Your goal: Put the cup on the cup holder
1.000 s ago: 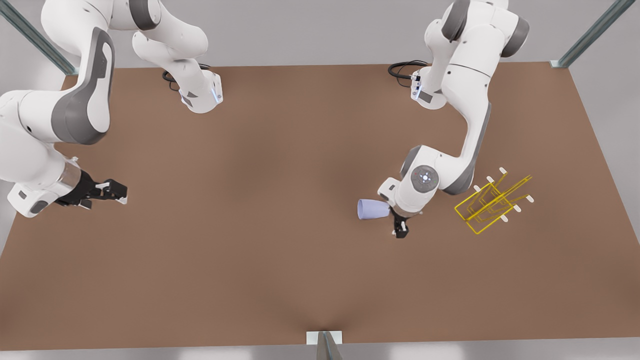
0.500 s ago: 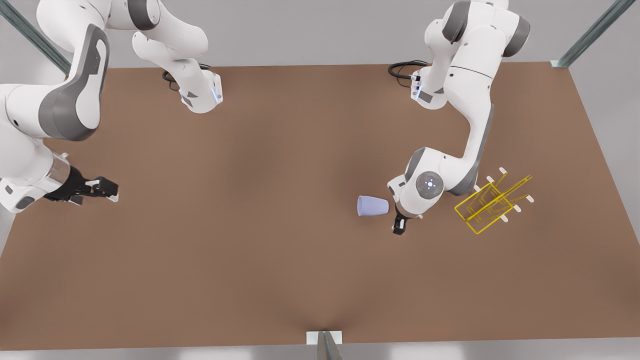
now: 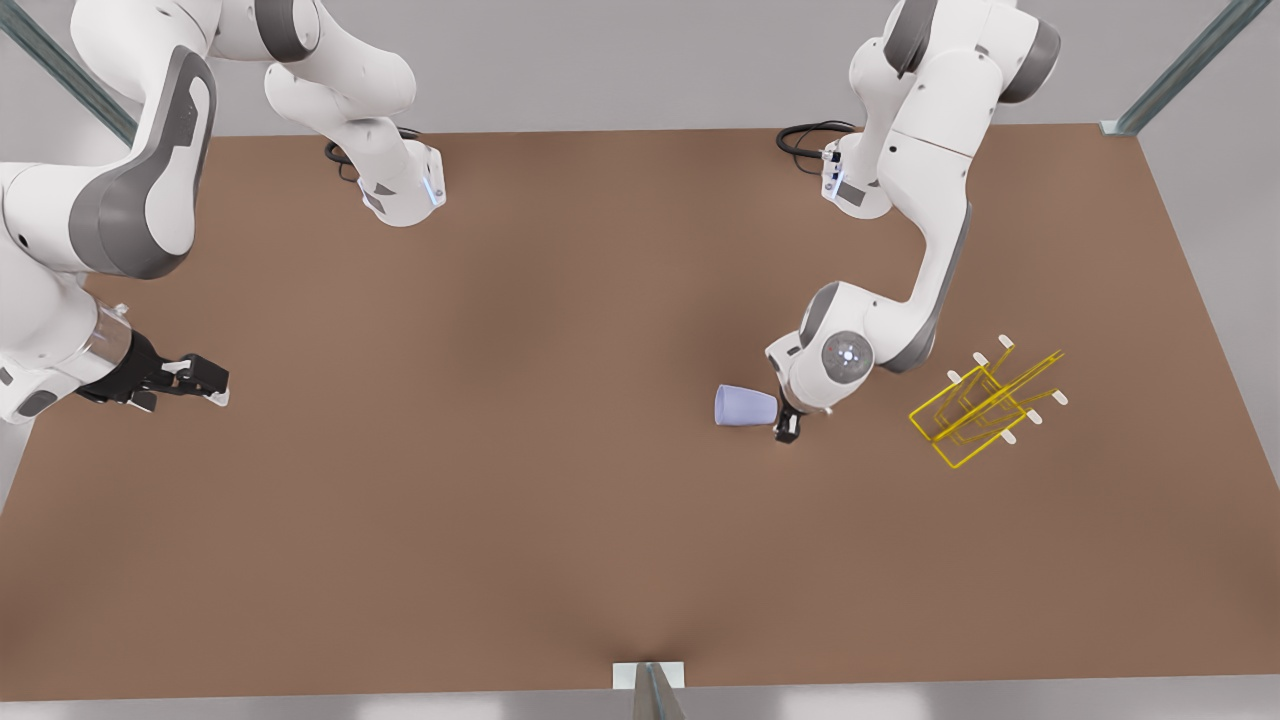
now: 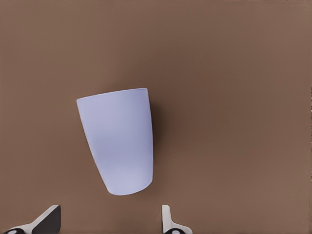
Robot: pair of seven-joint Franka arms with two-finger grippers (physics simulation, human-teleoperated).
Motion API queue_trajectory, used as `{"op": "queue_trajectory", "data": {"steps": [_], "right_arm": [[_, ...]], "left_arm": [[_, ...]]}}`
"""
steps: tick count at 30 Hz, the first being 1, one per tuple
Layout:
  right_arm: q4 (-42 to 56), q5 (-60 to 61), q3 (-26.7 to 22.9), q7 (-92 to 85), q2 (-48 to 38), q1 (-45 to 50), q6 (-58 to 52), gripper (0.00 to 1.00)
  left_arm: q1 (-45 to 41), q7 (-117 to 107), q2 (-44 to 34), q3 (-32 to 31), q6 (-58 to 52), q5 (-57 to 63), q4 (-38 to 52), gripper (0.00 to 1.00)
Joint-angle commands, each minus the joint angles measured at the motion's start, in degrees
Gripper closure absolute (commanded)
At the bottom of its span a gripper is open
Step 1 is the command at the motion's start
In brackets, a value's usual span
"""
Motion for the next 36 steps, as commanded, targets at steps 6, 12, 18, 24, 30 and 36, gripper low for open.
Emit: {"op": "queue_trajectory", "data": {"steps": [6,12,18,24,30,36], "right_arm": [[0.03,0.10,-0.03,0.38,0.01,-0.02,0.07,0.00],[0.03,0.10,-0.03,0.38,0.10,0.07,0.07,0.00],[0.03,0.10,-0.03,0.38,0.10,0.07,0.07,0.00],[0.03,0.19,-0.03,0.47,0.19,0.24,0.42,0.00],[0.03,0.28,-0.03,0.47,0.45,0.24,0.42,0.00],[0.12,0.37,-0.03,0.38,0.36,0.07,0.42,0.00]], "left_arm": [[-1.15,-14.41,-0.18,-0.56,2.29,-0.24,-1.47,0.00],[-1.59,-14.50,0.08,-0.56,2.64,-0.33,-2.26,0.00],[-4.58,-17.67,0.35,-0.56,5.63,-0.41,-2.79,0.00],[-5.55,-17.67,2.28,-0.56,8.00,-0.41,-2.79,0.00],[-6.07,-17.67,3.95,-0.56,10.38,-0.41,-2.79,0.00],[-6.16,-18.28,5.36,-0.56,11.35,-0.41,-2.79,0.00]]}}
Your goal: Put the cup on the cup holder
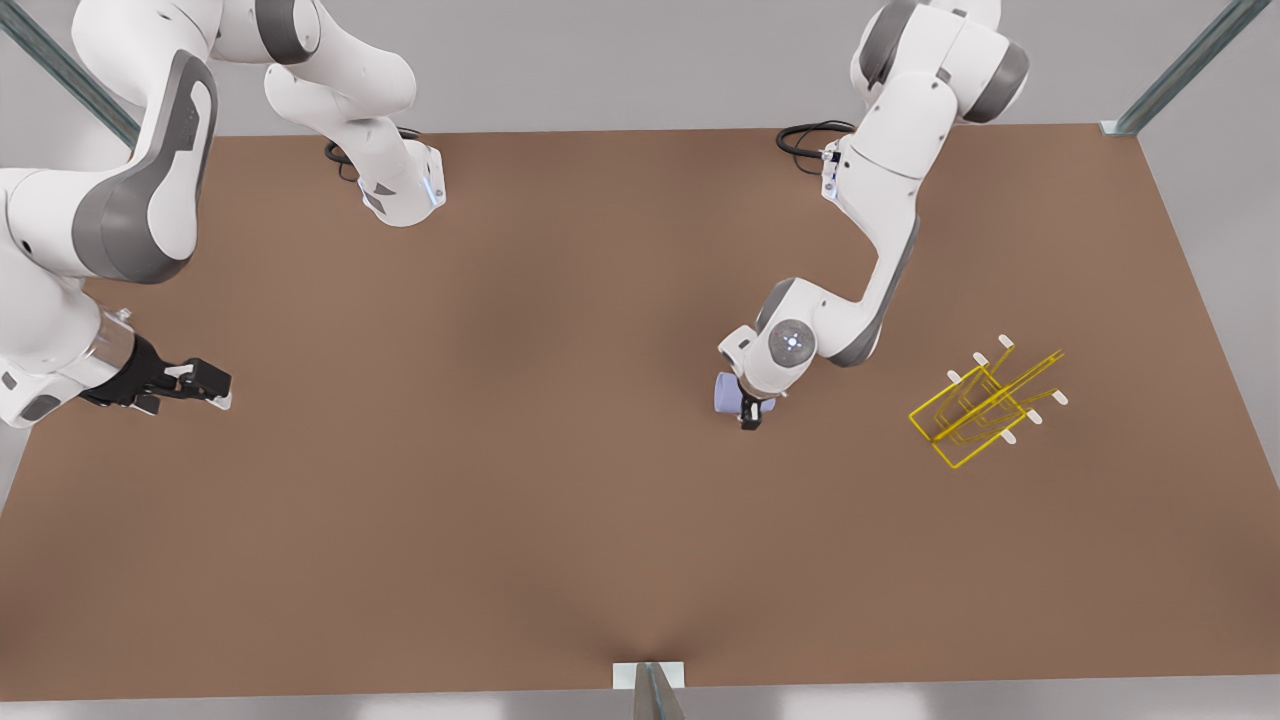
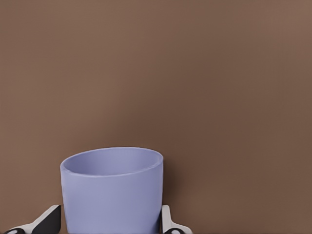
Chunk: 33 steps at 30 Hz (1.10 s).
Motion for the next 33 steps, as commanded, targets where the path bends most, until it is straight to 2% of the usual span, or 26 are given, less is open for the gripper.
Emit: {"op": "queue_trajectory", "data": {"steps": [1,9,10,14,21,26,31,33], "right_arm": [[0.04,0.06,-0.02,0.10,-0.10,0.04,0.01,0.00],[0.04,0.06,-0.02,0.01,-0.01,0.13,0.09,0.00],[-0.04,0.06,-0.02,0.01,-0.01,0.13,0.01,0.00],[-0.05,0.06,-0.02,0.09,-0.01,0.22,0.09,0.00],[-0.05,0.06,-0.02,0.09,-0.01,0.22,0.09,0.00],[-0.05,0.06,-0.02,0.01,-0.01,0.22,0.01,0.00],[0.04,0.06,-0.02,0.01,-0.01,0.13,0.01,0.00],[-0.05,0.06,-0.02,0.10,-0.01,0.13,0.01,0.00]], "left_arm": [[0.02,-3.53,0.20,0.00,1.30,0.03,0.03,0.00],[0.19,-3.53,0.73,0.08,0.59,0.03,-0.23,0.01],[0.19,-3.53,1.08,0.08,0.59,0.03,-0.23,0.06],[0.28,-3.53,1.34,0.17,0.51,0.03,-0.23,0.14],[0.28,-3.53,1.61,0.17,0.51,0.03,-0.58,0.21],[0.46,-3.45,-4.72,1.67,-7.75,-0.06,2.75,0.20],[0.28,-6.96,-8.59,5.00,-8.46,0.03,3.81,0.19],[0.28,-6.96,-9.11,7.55,-8.46,0.29,4.25,0.22]]}}
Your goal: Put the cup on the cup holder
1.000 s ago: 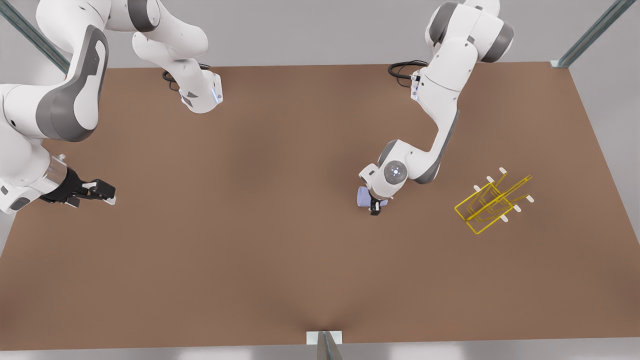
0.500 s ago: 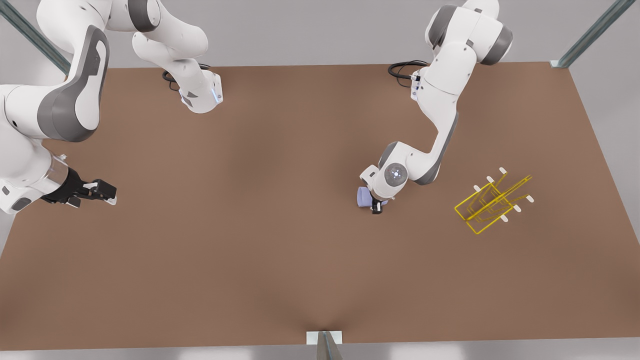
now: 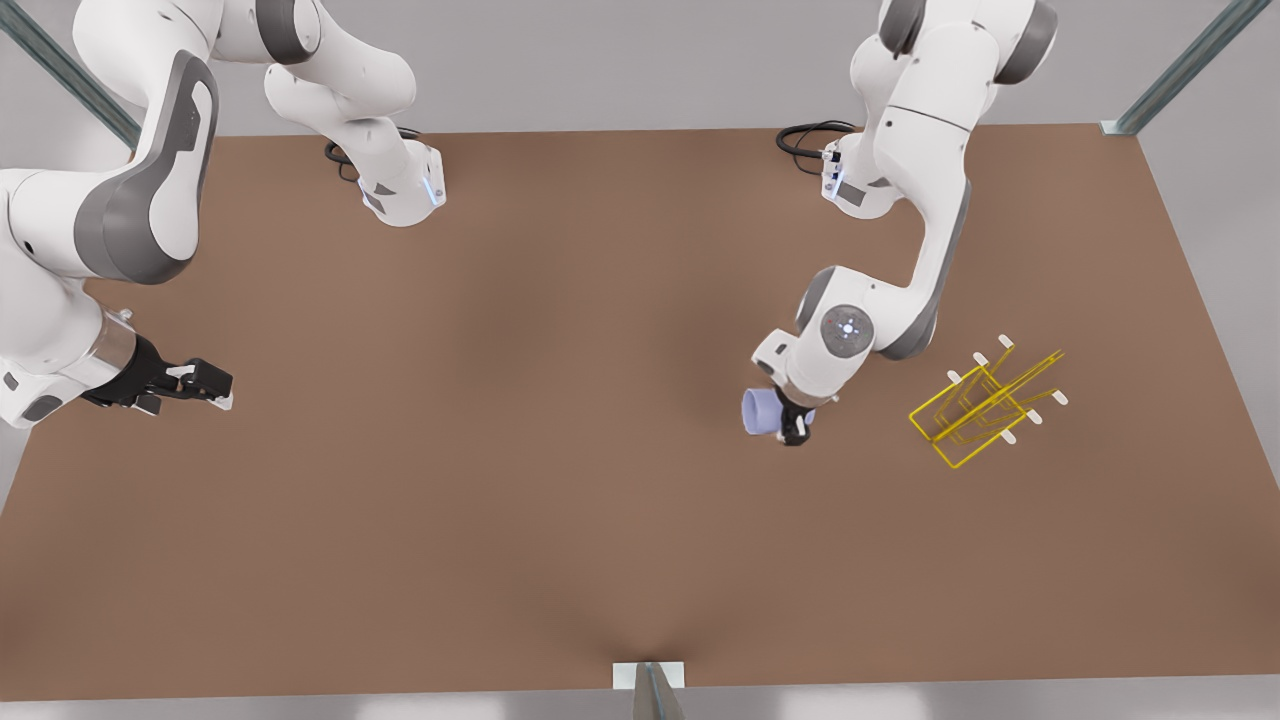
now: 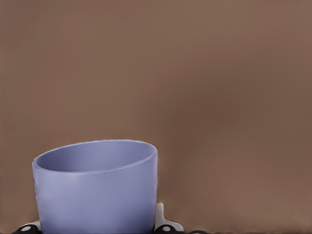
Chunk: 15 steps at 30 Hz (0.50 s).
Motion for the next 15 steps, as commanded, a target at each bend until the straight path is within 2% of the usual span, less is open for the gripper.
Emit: {"op": "queue_trajectory", "data": {"steps": [1,2,3,5,7,10,13,15], "right_arm": [[0.01,0.04,-0.03,-0.03,-0.07,0.09,-0.05,0.00],[0.01,0.04,-0.03,0.05,-0.07,0.00,-0.05,0.00],[0.01,0.04,-0.03,-0.03,-0.07,0.09,0.04,0.00],[0.01,0.04,-0.03,-0.03,-0.07,0.09,0.04,0.00],[0.00,0.04,-0.03,-0.03,-0.07,0.09,0.04,0.00],[0.01,0.04,-0.03,-0.03,0.02,0.09,0.04,0.00],[0.00,0.04,-0.03,-0.03,-0.07,0.09,0.04,0.00],[0.00,0.04,-0.03,-0.03,0.02,0.09,0.04,0.00]], "left_arm": [[0.03,-2.69,-0.61,2.25,-4.44,0.66,2.21,0.24],[-0.06,-2.77,-0.61,3.57,-8.75,0.67,4.93,0.26],[-0.06,-3.73,-0.53,4.98,-10.44,1.54,7.92,0.22],[-0.06,-10.15,-0.26,5.68,-13.07,7.25,12.15,0.22],[-0.14,-21.84,-0.44,5.59,-15.27,19.90,15.49,0.23],[-2.43,-30.28,-0.61,5.24,-27.31,37.65,22.17,0.23],[-4.89,-29.41,-0.52,5.07,-33.72,58.49,23.23,0.24],[-7.17,-23.35,-0.70,5.07,-39.95,66.13,23.14,0.24]]}}
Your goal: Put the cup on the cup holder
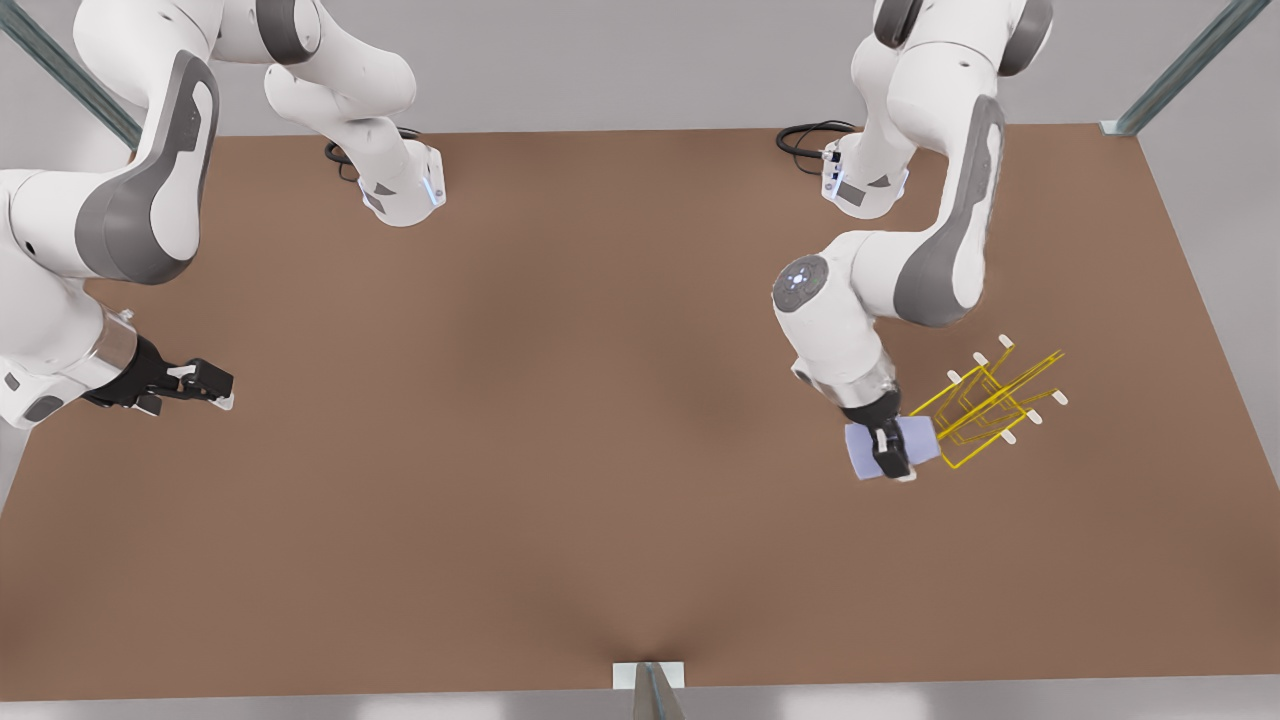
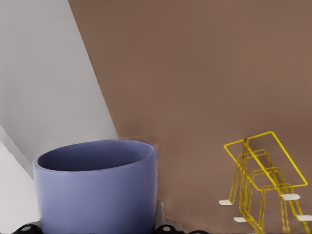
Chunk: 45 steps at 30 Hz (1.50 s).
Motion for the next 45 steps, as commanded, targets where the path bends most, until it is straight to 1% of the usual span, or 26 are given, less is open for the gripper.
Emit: {"op": "queue_trajectory", "data": {"steps": [1,4,7,8,10,12,14,16,17,19,23,32,38,41,45], "right_arm": [[0.11,0.04,-0.03,-0.03,-0.05,0.09,-0.02,0.00],[0.11,-0.05,-0.03,-0.03,-0.05,0.00,-0.02,0.00],[0.02,-0.05,-0.03,-0.03,-0.13,0.00,-0.10,0.00],[0.11,-0.13,-0.03,-0.03,-0.22,0.09,-0.19,0.00],[0.11,-0.22,-0.03,-0.03,-0.40,-0.26,-0.19,0.00],[0.11,-0.31,-0.03,-0.03,-0.31,-0.26,-0.10,0.00],[0.20,-0.14,-1.26,-0.29,-0.57,-0.35,-0.19,0.00],[0.20,-0.13,-1.17,-0.12,-0.48,-0.26,-0.11,0.00],[0.20,-0.13,-1.17,-0.12,-0.40,-0.26,-0.10,0.00],[0.20,0.04,-1.17,-0.03,-0.31,-0.17,-0.10,0.00],[0.11,0.13,-1.17,-0.12,-0.22,-0.08,-0.28,0.00],[0.11,-0.40,-1.08,-0.12,-0.31,0.35,-0.19,0.00],[0.11,-0.22,-1.08,-0.12,-0.31,0.27,-0.19,0.00],[0.11,-0.31,-1.08,-0.12,-0.22,0.35,-0.19,0.00],[0.11,-0.31,-1.08,-0.12,-0.22,0.35,-0.19,0.00]], "left_arm": [[-2.29,-5.61,0.09,0.01,-17.12,19.61,-0.01,0.24],[-6.51,0.47,0.70,0.01,-26.36,26.92,-0.62,0.25],[-7.83,0.56,2.63,-0.08,-30.75,32.10,-0.97,0.27],[-8.09,0.47,2.64,-0.08,-32.33,34.91,-3.52,0.27],[-8.97,-2.07,4.30,-0.08,-34.88,35.27,-3.87,0.27],[-9.24,-10.60,4.57,0.01,-35.32,35.45,-9.23,0.27],[-9.24,-15.52,5.27,0.53,-35.50,35.45,-11.96,0.27],[-9.15,-18.68,5.36,2.29,-37.26,35.36,-15.48,0.28],[-9.15,-19.57,5.98,2.99,-37.79,35.27,-15.56,0.28],[-9.15,-20.27,5.98,4.67,-39.45,35.27,-17.14,0.28],[-9.15,-25.98,4.05,5.63,-42.00,35.18,-25.31,0.27],[-8.53,-36.70,4.22,6.86,-41.30,34.66,-33.49,0.26],[-8.36,-40.75,6.59,7.21,-39.63,32.46,-33.49,0.25],[-8.44,-42.86,6.77,7.21,-39.72,32.37,-35.60,0.25],[-7.83,-45.32,8.44,7.30,-39.63,32.02,-35.69,0.25]]}}
